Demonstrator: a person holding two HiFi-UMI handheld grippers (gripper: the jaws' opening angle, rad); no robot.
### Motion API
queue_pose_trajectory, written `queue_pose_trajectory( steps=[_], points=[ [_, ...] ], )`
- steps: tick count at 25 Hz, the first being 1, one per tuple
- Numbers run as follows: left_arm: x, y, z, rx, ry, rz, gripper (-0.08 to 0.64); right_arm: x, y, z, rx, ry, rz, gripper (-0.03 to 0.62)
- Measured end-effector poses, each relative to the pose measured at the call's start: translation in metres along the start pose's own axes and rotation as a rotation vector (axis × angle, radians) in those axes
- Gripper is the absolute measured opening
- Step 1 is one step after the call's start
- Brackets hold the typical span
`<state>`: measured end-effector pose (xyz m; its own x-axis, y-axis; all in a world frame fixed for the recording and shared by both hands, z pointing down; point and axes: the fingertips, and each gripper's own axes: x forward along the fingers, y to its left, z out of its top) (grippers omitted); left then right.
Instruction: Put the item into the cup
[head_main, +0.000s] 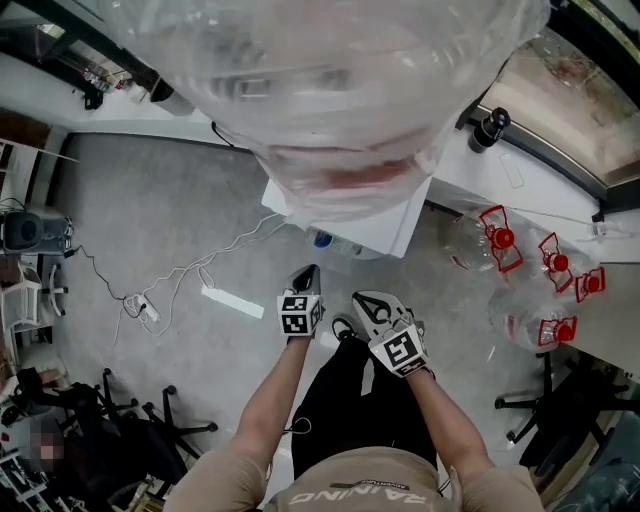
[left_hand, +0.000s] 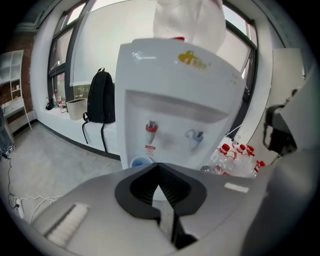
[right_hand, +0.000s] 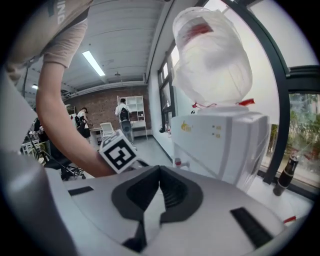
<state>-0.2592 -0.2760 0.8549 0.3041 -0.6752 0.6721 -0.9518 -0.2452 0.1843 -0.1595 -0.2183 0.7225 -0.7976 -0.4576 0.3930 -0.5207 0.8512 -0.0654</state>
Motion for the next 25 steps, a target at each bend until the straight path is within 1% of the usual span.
queue_pose_trajectory(
  steps=[3, 6, 7, 10, 12, 16, 18, 20, 22, 25],
  points=[
    [-0.052, -0.021, 0.026, 0.028, -0.047, -0.030, 0.009, -0.018, -0.003, 0.027, 0.007, -0.007, -0.017, 0.011],
    [-0.099, -0.045, 0.054, 0.046, -0.081, -0.082, 0.008, -0.035, -0.002, 0.052, -0.054, 0.017, -0.018, 0.011],
    [-0.113, -0.051, 0.063, 0.050, -0.091, -0.093, 0.008, -0.039, -0.001, 0.063, -0.061, 0.017, -0.017, 0.011],
    [-0.155, -0.066, 0.090, 0.043, -0.138, -0.099, 0.008, -0.051, 0.006, 0.094, -0.045, 0.003, -0.005, 0.011],
    [-0.178, -0.078, 0.111, 0.030, -0.181, -0.100, 0.008, -0.059, 0.009, 0.112, -0.062, -0.004, 0.015, 0.011],
    [-0.208, -0.101, 0.153, 0.071, -0.248, -0.121, 0.008, -0.075, 0.006, 0.146, -0.073, -0.036, 0.036, 0.011],
    [-0.229, -0.110, 0.171, 0.072, -0.290, -0.131, 0.008, -0.085, 0.009, 0.163, -0.063, -0.056, 0.043, 0.011],
    [-0.256, -0.113, 0.194, 0.086, -0.352, -0.117, 0.008, -0.092, 0.014, 0.185, -0.064, -0.097, 0.063, 0.011],
    [-0.283, -0.111, 0.222, 0.111, -0.422, -0.085, 0.008, -0.094, 0.016, 0.203, -0.081, -0.133, 0.076, 0.011],
    [-0.311, -0.108, 0.259, 0.130, -0.504, -0.046, 0.008, -0.097, 0.006, 0.227, -0.094, -0.162, 0.048, 0.011]
  ],
)
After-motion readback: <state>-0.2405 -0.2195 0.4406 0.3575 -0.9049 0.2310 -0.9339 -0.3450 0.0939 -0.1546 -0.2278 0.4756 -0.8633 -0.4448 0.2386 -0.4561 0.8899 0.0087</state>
